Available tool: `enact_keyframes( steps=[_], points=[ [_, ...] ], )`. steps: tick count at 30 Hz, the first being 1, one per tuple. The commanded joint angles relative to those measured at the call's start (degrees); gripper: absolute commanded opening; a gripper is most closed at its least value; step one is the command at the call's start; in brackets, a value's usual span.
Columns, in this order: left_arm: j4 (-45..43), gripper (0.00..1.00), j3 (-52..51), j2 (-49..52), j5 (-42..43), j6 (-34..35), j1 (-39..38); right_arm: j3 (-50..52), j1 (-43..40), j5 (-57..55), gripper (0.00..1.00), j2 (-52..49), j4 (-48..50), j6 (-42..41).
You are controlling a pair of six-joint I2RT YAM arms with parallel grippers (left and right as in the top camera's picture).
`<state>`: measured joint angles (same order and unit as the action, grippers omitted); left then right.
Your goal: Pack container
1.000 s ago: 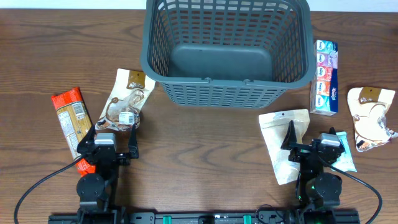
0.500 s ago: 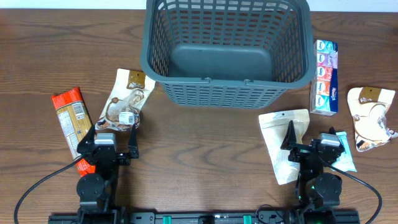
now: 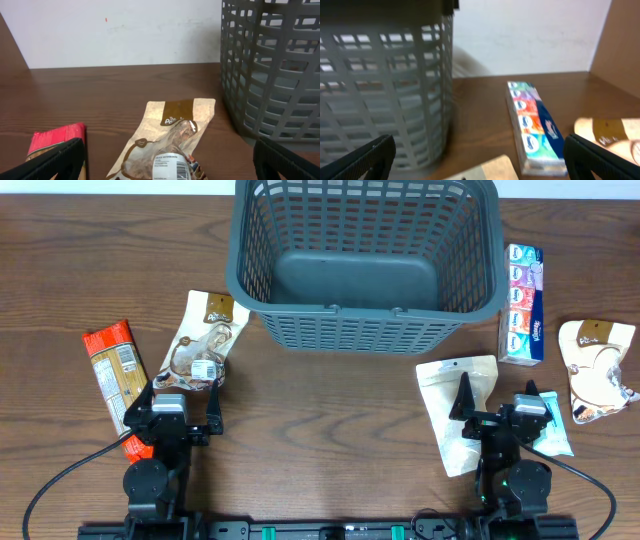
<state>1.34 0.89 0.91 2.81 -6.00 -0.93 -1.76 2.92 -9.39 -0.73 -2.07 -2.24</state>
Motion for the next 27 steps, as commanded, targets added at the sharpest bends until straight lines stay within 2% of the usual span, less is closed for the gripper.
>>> enact_keyframes(
  steps=[1,8,12,18,22,27],
  points=[
    [2.47,0.99,-0.66,0.07,-0.35,0.28,-0.11,0.31,0.5,2.54,0.99,0.42,1.62,-0.98],
    [2.47,0.99,-0.66,0.07,-0.35,0.28,-0.11,0.15,0.37,2.64,0.99,0.42,-0.07,-9.7],
    [2.47,0.99,-0.66,0.07,-0.35,0.31,-0.11,-3.65,-0.96,2.1,0.99,-0.24,-1.73,-9.97],
    [2.47,0.99,-0.66,0.07,-0.35,0.28,-0.11,-23.87,-6.38,2.01,0.99,-9.94,-16.46,-7.43],
    [2.47,0.99,-0.66,0.07,-0.35,0.31,-0.11,-40.96,-9.64,5.9,0.99,-21.86,-28.57,-4.26],
    [2.47,0.99,-0.66,0.07,-0.35,0.31,-0.11,-60.74,-11.56,9.51,0.99,-37.46,-44.19,-4.35]
  ],
)
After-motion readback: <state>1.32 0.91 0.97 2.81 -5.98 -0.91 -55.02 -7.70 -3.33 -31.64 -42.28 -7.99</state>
